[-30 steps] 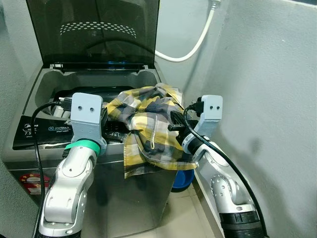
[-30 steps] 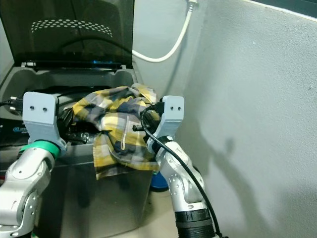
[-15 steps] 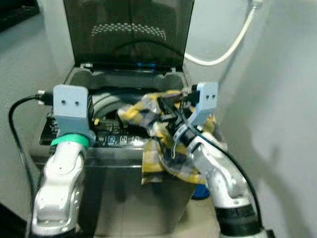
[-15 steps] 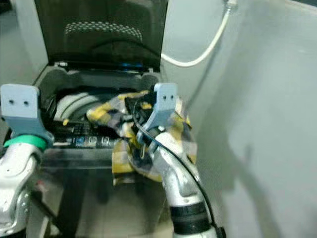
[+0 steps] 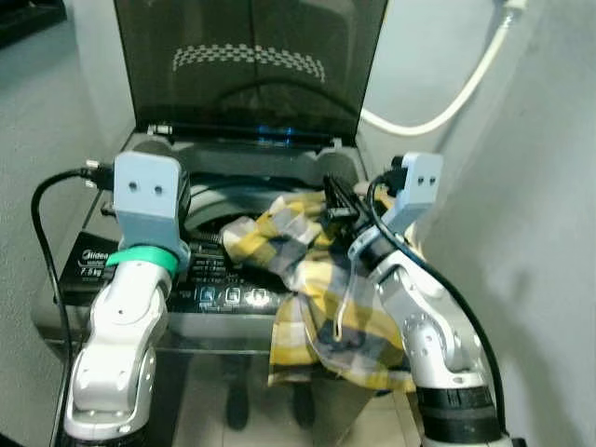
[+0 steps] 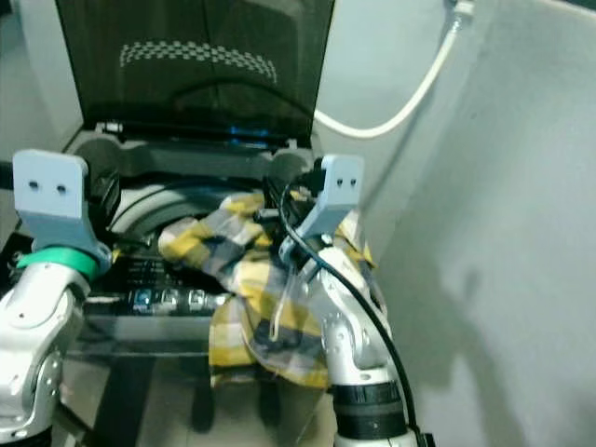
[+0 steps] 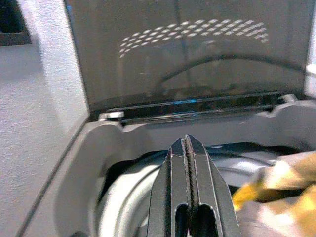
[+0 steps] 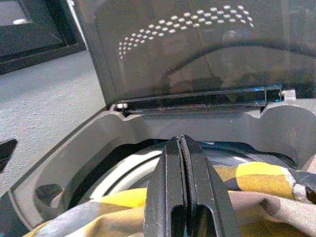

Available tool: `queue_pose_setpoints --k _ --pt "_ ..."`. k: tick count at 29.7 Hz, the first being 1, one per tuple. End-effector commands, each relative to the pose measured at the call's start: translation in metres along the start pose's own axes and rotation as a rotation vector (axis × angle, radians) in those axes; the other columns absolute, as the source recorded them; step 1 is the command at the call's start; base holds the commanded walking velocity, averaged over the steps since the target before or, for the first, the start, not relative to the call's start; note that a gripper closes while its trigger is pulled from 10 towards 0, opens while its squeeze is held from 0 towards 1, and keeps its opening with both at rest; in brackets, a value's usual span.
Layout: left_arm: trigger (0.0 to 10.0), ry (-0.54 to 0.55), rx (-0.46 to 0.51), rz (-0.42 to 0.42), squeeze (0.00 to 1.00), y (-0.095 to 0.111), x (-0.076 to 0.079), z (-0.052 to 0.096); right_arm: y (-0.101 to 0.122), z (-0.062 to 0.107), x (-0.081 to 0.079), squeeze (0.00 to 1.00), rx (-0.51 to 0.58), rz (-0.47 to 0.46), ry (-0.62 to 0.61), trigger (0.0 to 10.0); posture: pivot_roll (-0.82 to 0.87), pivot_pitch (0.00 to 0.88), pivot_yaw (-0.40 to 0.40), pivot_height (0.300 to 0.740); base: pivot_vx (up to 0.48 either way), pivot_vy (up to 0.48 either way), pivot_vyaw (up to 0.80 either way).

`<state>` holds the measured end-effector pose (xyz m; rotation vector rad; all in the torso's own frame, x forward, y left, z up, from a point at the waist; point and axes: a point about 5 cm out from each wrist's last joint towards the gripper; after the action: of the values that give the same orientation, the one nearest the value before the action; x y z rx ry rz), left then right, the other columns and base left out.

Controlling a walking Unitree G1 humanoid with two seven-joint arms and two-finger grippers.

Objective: Clothes washing

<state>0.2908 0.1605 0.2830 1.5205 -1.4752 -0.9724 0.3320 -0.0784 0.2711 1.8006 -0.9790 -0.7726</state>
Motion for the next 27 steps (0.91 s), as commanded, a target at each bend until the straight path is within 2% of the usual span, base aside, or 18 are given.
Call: queue_pose_setpoints --k 1,5,6,8,9,10,13,15,18,21,27 --pt "10.0 -0.009 0.01 0.001 0.0 0.001 0.001 0.003 -0.003 0.002 0.003 0.0 -0.004 -0.012 0.0 10.0 0.05 0.035 -0.035 0.74 0.0 0.0 0.0" --pt "10.0 -0.009 0.009 -0.007 0.0 0.001 0.001 0.003 -0.003 0.002 0.001 0.0 -0.014 0.0 0.024 10.0 0.05 0.034 -0.036 0.74 0.0 0.0 0.0" --pt "10.0 -0.007 -0.009 -0.096 0.0 0.003 -0.007 0.003 -0.004 0.001 0.007 0.0 -0.055 0.062 0.052 10.0 0.05 0.031 -0.037 0.74 0.0 0.0 0.0" --pt "10.0 -0.006 -0.013 -0.123 0.0 0.004 -0.01 0.003 -0.003 0.001 0.01 0.0 -0.065 0.082 0.057 10.0 0.05 0.031 -0.038 0.74 0.0 0.0 0.0" --pt "10.0 0.002 -0.017 -0.127 0.0 0.006 -0.018 0.003 -0.002 0.001 0.014 0.97 -0.09 0.099 0.077 10.0 0.05 0.032 -0.04 0.74 0.0 0.0 0.0" --pt "10.0 0.004 -0.013 -0.126 0.0 0.009 -0.025 0.004 -0.001 0.002 0.019 1.0 -0.119 0.115 0.103 10.0 0.05 0.034 -0.04 0.74 0.0 0.0 0.0" --pt "10.0 0.02 -0.019 -0.148 0.0 0.011 -0.047 0.006 0.001 0.008 0.026 1.0 -0.213 0.157 0.21 10.0 0.05 0.038 -0.042 0.74 0.0 0.0 0.0" --pt "10.0 0.021 -0.024 -0.158 0.0 0.012 -0.053 0.008 0.001 0.012 0.028 1.0 -0.254 0.165 0.252 10.0 0.05 0.038 -0.041 0.74 0.0 0.0 0.0" --pt "10.0 -0.003 -0.037 -0.159 0.0 0.011 -0.055 0.01 0.002 0.014 0.029 1.0 -0.28 0.177 0.274 10.0 0.05 0.04 -0.041 0.74 0.0 0.0 0.0" --pt "10.0 -0.152 -0.093 -0.178 0.0 0.003 -0.053 0.021 0.004 0.021 0.032 1.0 -0.371 0.157 0.359 10.0 0.05 0.047 -0.035 0.74 0.0 0.0 0.0" --pt "10.0 -0.202 -0.111 -0.2 0.0 -0.001 -0.052 0.026 0.0 0.019 0.034 1.0 -0.401 0.176 0.355 10.0 0.05 0.05 -0.035 0.74 0.0 0.0 0.0"
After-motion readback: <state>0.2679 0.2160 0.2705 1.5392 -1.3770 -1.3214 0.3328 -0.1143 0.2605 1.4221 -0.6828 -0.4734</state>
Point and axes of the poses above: a point about 5 cm out from each wrist's last joint towards the gripper, its own z axis pointing back from the gripper into the wrist, its own y axis along the axis of the wrist's last joint, x = y × z, and after that the axes turned 8 degrees about z, right-handed
